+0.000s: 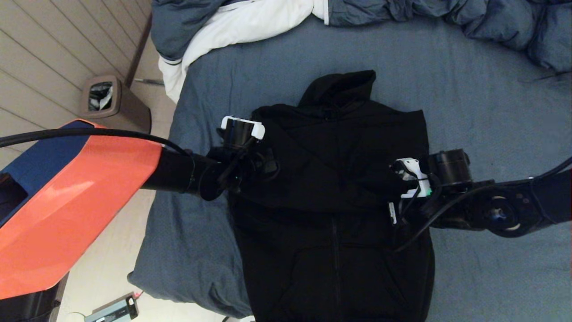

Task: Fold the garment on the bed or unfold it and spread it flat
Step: Fold the black sweatshirt

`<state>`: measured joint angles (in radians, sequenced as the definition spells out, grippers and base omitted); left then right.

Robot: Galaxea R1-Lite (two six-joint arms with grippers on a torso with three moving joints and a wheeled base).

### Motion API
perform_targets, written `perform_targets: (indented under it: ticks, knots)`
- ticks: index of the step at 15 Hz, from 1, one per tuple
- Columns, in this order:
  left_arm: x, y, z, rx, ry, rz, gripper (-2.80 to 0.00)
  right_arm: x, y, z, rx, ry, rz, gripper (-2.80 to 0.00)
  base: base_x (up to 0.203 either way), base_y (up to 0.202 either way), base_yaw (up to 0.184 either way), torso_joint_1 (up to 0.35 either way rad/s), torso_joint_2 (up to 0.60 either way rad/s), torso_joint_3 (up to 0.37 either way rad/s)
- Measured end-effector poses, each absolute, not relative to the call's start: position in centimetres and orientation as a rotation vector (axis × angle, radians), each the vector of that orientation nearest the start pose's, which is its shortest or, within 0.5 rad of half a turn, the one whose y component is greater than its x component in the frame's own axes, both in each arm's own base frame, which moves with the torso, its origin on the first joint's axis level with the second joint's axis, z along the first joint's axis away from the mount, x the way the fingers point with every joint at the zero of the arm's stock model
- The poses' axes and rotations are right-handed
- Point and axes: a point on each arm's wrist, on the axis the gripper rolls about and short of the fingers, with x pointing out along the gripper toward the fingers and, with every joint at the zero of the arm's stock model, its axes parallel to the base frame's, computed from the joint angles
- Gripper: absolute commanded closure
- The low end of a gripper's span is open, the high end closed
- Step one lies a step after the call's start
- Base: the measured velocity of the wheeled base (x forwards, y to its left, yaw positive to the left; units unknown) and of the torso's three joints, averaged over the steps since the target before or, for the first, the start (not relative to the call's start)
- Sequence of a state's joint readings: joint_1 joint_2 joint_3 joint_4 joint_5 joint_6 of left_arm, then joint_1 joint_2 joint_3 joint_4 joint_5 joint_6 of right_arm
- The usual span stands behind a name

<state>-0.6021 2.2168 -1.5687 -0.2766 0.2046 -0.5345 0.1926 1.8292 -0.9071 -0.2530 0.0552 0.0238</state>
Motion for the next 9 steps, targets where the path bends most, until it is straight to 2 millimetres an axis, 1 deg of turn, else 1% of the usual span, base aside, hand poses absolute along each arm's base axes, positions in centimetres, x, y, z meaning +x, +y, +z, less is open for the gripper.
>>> perform_targets:
  ticks: [3, 6, 7, 9]
  knots:
    - [38.5, -25.6, 15.4, -0.377, 0.444, -0.29, 0.0, 31.8, 4.8, 12.6, -0.017, 0.692, 0.187, 0.0, 0.0, 0.0, 0.0, 0.0, 0.0, 0.0]
    - [38.8, -25.5, 15.2, -0.378, 0.446, -0.286, 0.0, 31.9, 2.5, 12.3, -0.012, 0.702, 0.132, 0.0, 0.0, 0.0, 0.0, 0.0, 0.0, 0.0]
    - [38.8, -25.4, 15.2, -0.381, 0.445, -0.284, 0.0, 31.8, 2.0, 12.4, -0.006, 0.699, 0.119, 0.0, 0.0, 0.0, 0.0, 0.0, 0.0, 0.0]
    - [38.7, -25.4, 15.4, -0.385, 0.443, -0.283, 0.0, 31.3, 1.5, 13.5, 0.007, 0.653, 0.126, 0.0, 0.0, 0.0, 0.0, 0.0, 0.0, 0.0]
